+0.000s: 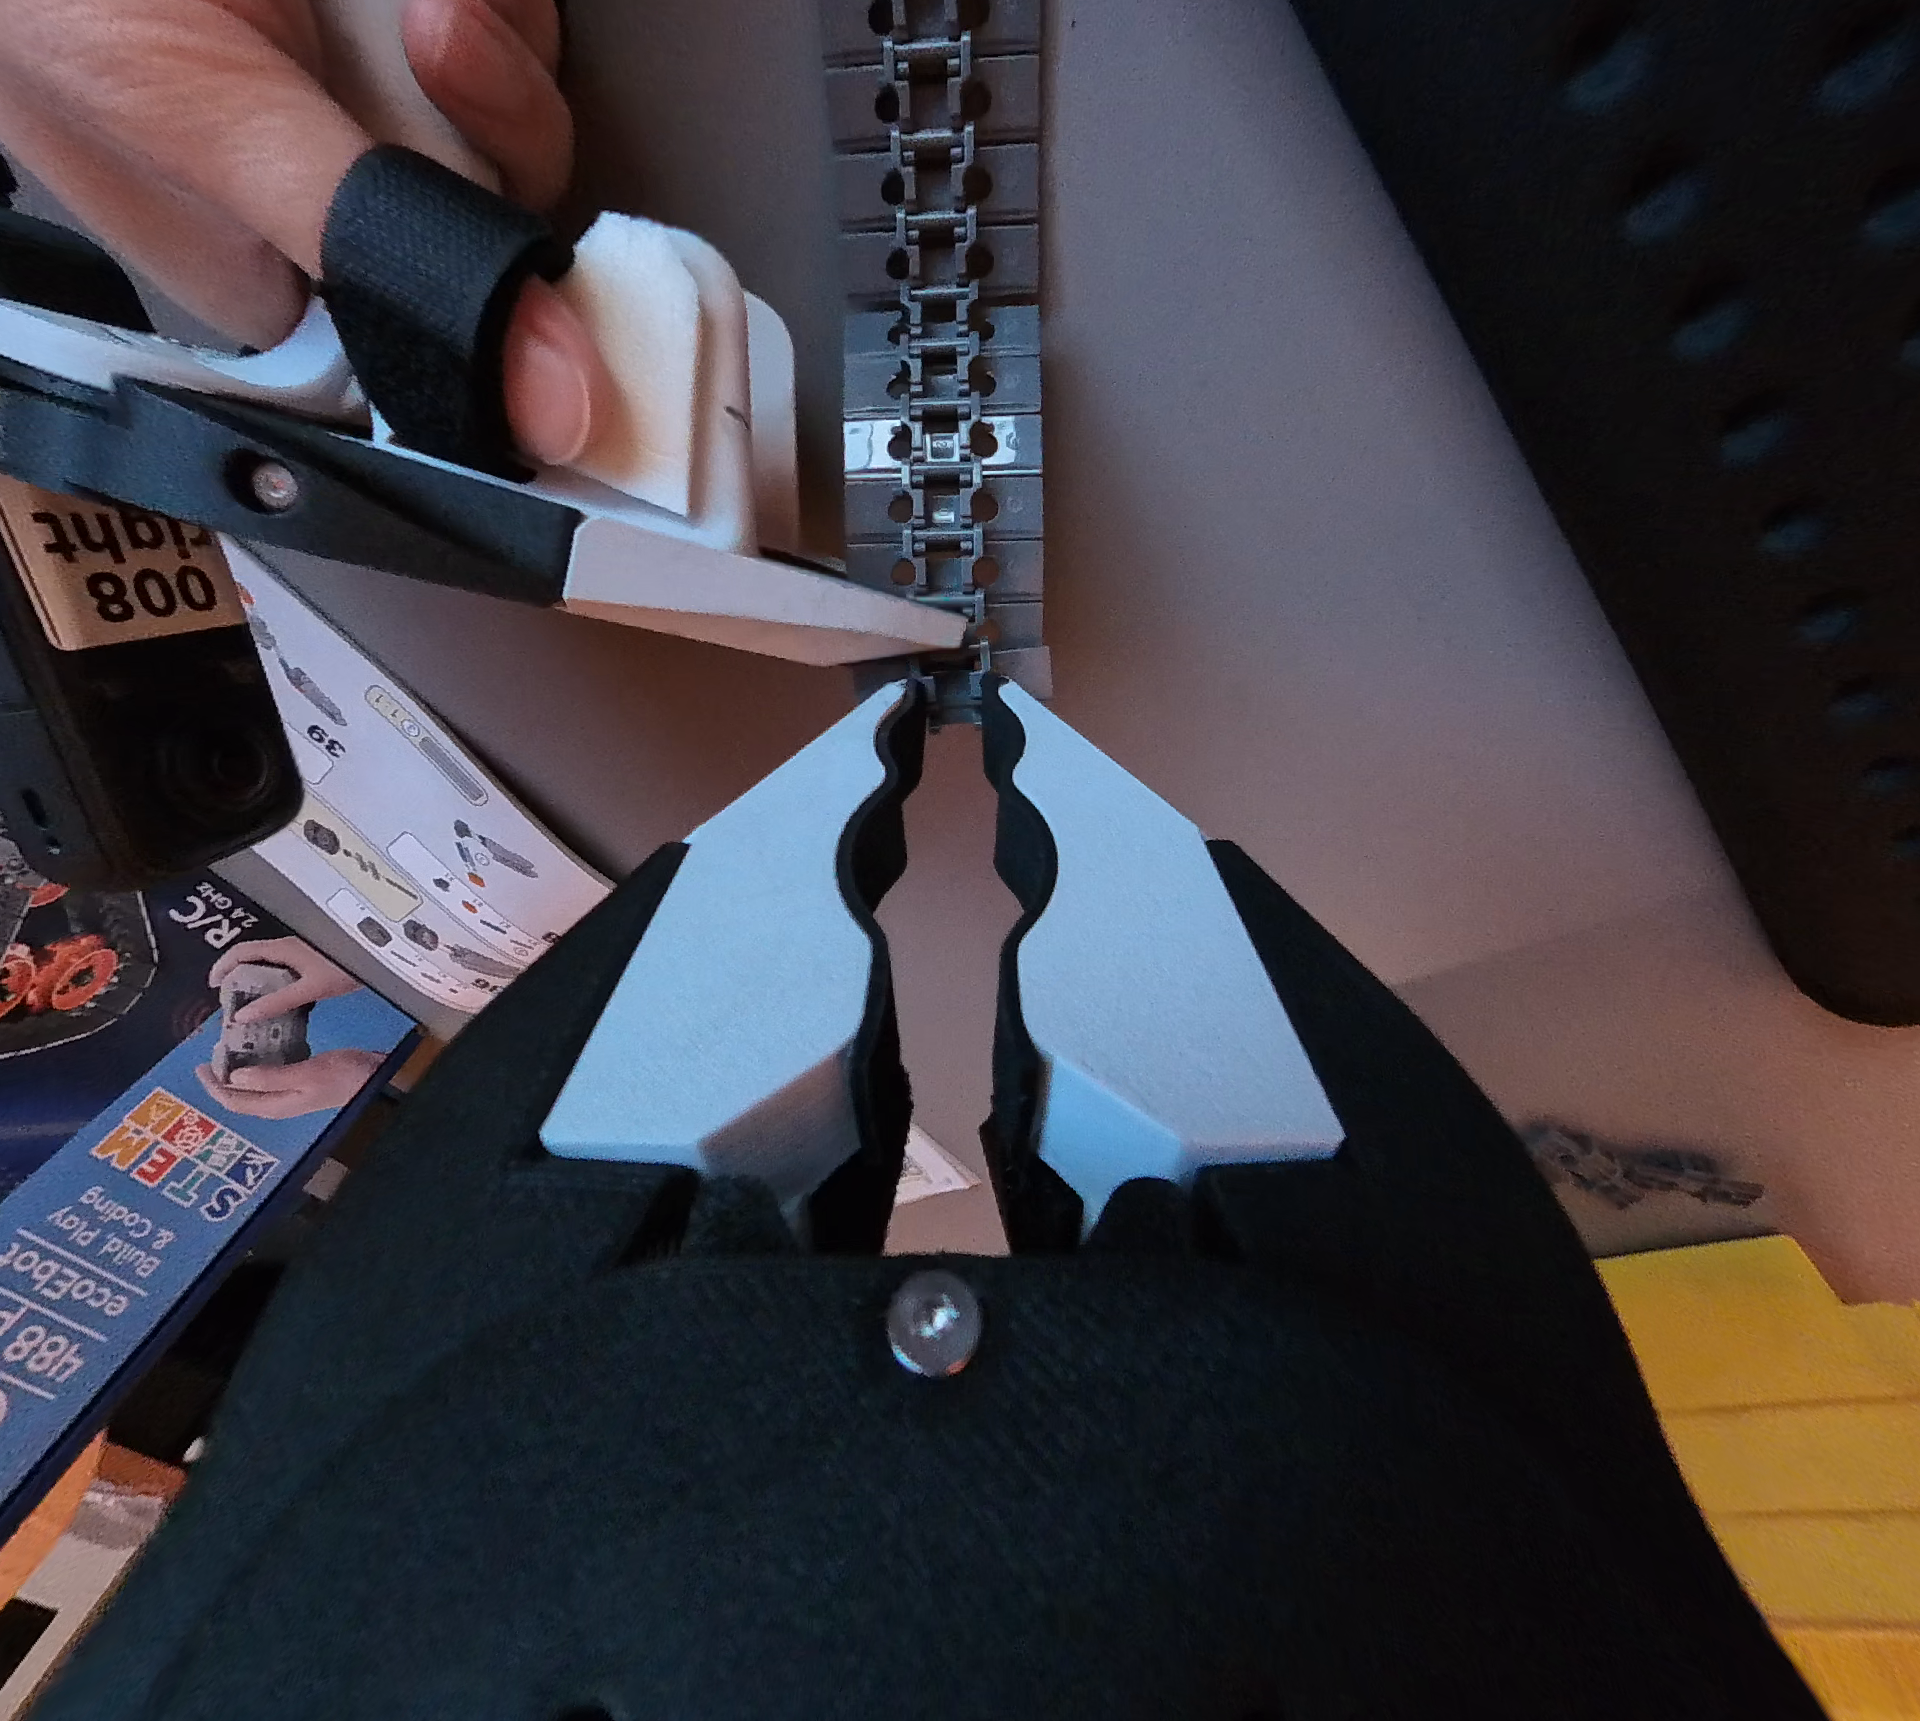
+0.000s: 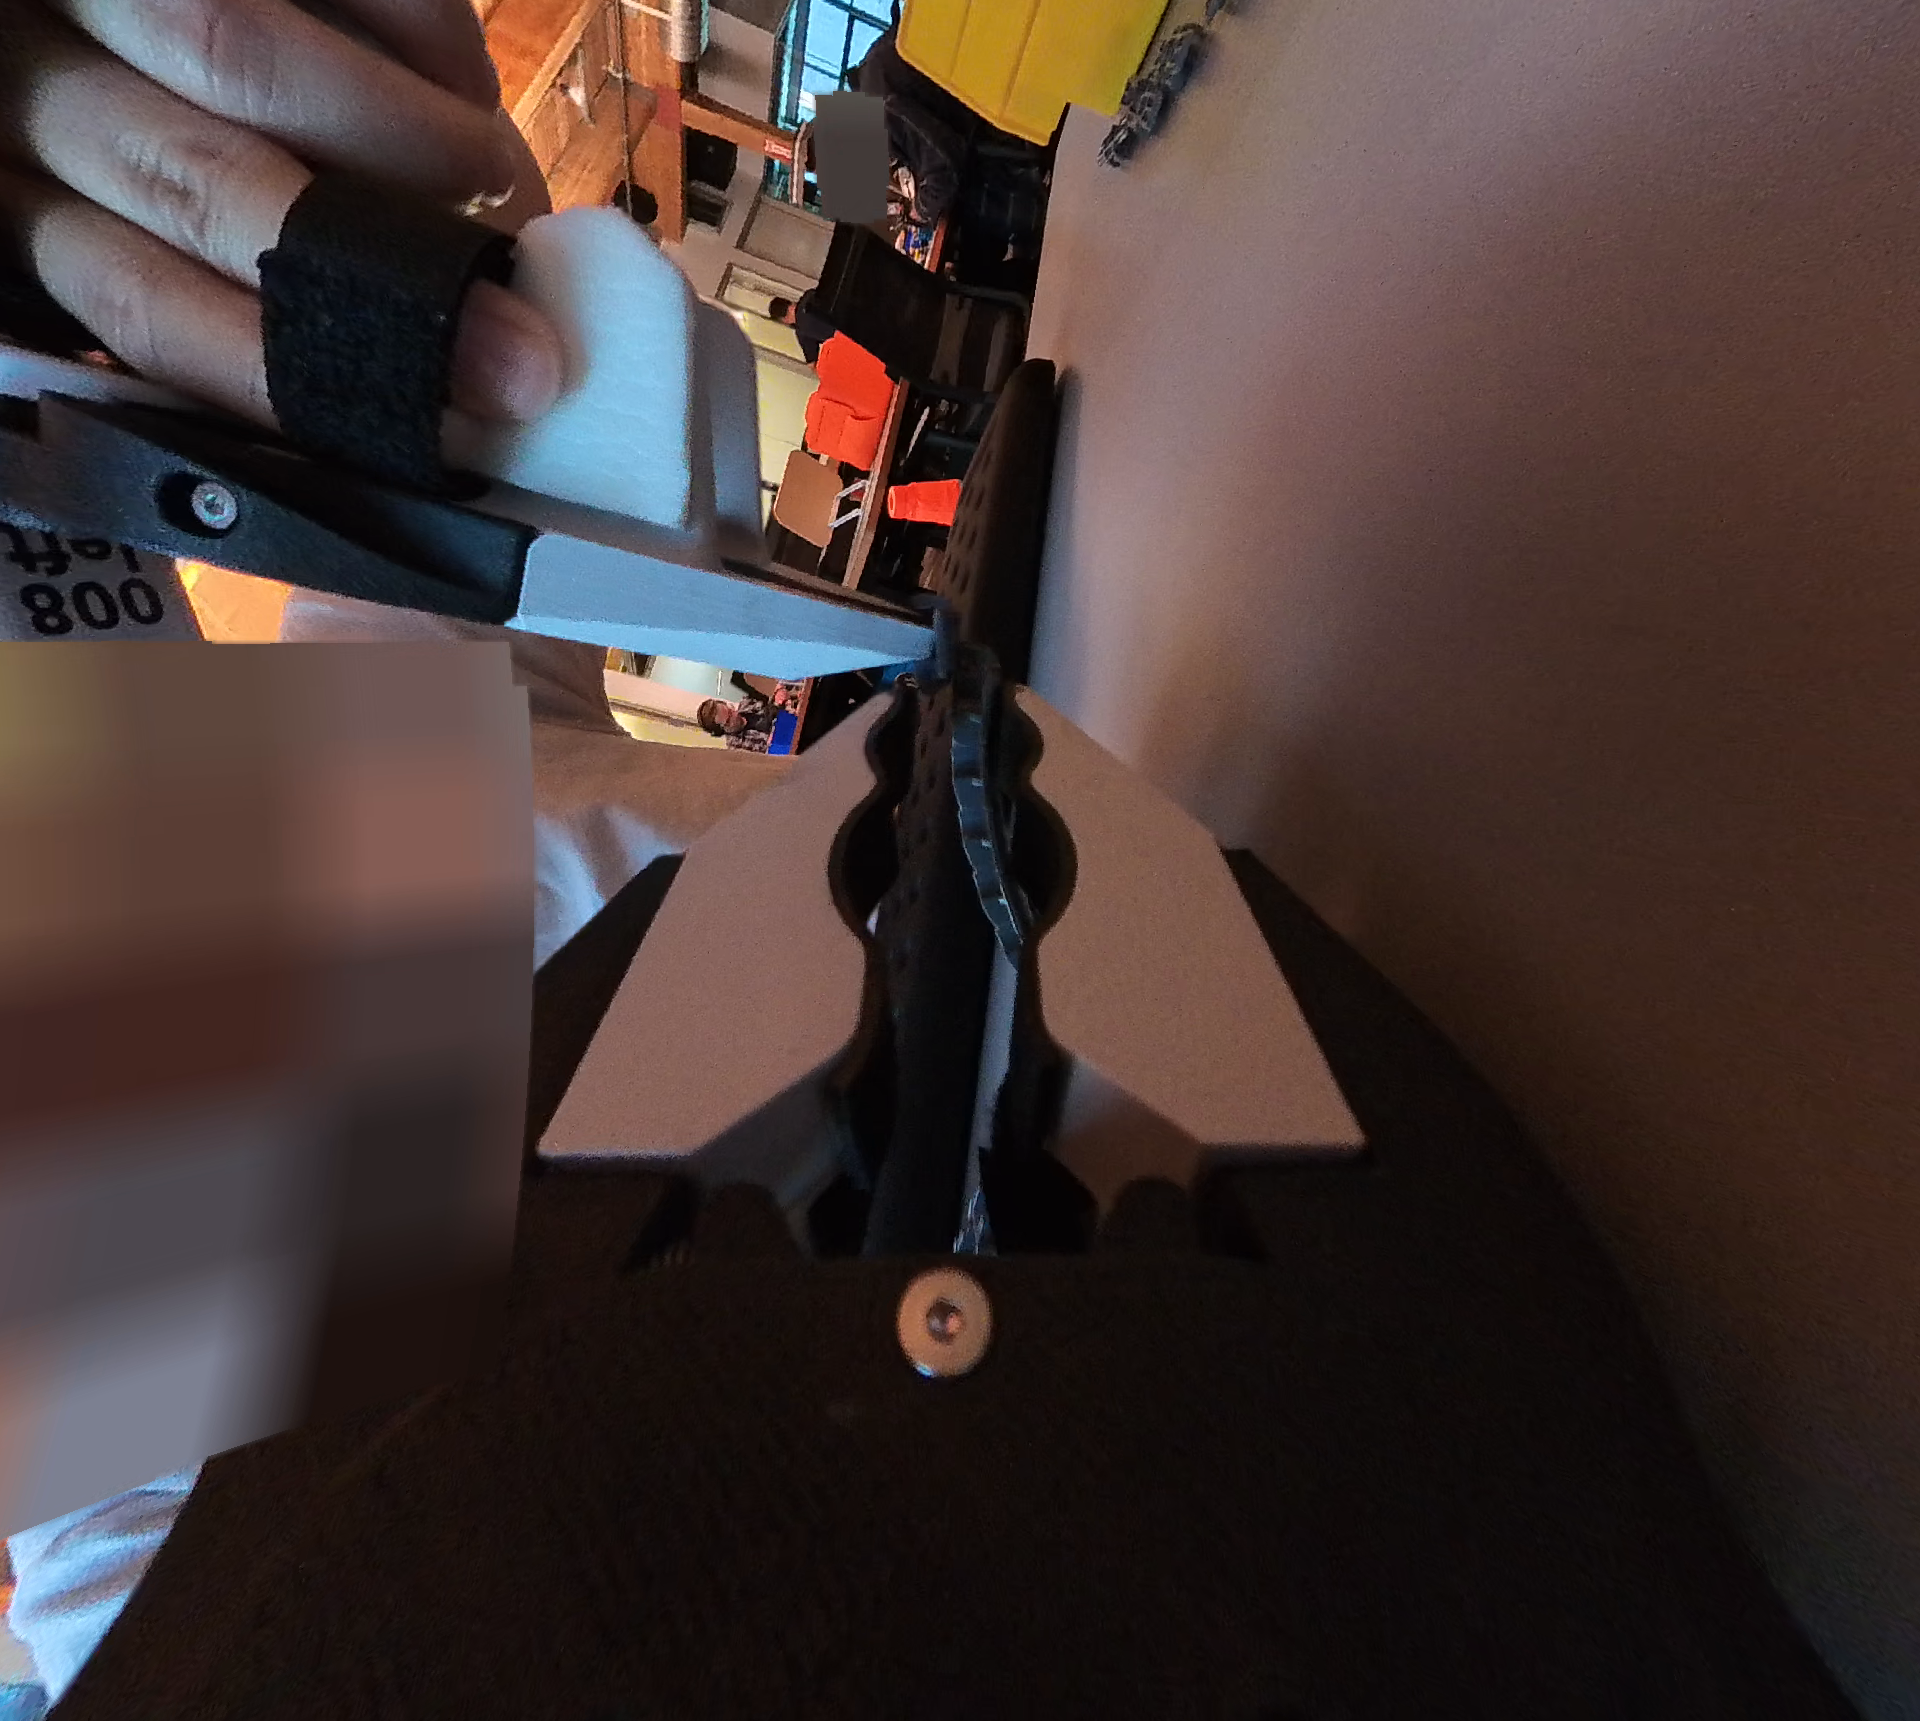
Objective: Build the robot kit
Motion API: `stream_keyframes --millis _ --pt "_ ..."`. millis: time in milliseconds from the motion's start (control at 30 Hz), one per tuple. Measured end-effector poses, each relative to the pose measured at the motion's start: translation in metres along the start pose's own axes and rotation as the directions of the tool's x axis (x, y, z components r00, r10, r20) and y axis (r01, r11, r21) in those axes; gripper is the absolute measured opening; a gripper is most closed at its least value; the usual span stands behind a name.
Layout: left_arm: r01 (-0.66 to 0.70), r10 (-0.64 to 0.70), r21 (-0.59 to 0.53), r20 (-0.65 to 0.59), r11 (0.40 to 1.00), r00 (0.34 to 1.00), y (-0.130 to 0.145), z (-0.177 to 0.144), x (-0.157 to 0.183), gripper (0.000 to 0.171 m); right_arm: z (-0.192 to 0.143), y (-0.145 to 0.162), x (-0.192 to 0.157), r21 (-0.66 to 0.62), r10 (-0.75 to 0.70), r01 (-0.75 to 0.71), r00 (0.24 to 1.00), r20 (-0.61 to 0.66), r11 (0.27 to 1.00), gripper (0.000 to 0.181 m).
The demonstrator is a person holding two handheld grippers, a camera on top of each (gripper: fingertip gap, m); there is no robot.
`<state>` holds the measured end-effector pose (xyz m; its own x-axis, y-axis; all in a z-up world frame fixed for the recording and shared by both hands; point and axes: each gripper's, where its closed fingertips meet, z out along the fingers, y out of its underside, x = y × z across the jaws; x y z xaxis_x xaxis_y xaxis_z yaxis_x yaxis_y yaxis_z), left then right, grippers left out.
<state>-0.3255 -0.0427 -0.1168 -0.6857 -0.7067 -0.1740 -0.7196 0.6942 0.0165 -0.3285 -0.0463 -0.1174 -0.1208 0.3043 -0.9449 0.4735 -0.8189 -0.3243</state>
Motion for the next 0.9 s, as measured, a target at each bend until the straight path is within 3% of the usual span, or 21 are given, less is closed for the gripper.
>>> stream_keyframes --millis 600,900 --pt "-0.074 0.070 -0.101 -0.045 0.992 0.997 0.005 0.002 -0.002 0.009 -0.002 -0.005 0.003 0.046 0.059 -0.059 0.998 0.001 0.997 0.012" --pt "-0.011 0.003 -0.172 -0.051 0.985 0.999 0.012 0.003 -0.009 0.009 -0.003 -0.005 0.008 0.047 0.058 -0.056 0.997 -0.041 0.997 0.010"
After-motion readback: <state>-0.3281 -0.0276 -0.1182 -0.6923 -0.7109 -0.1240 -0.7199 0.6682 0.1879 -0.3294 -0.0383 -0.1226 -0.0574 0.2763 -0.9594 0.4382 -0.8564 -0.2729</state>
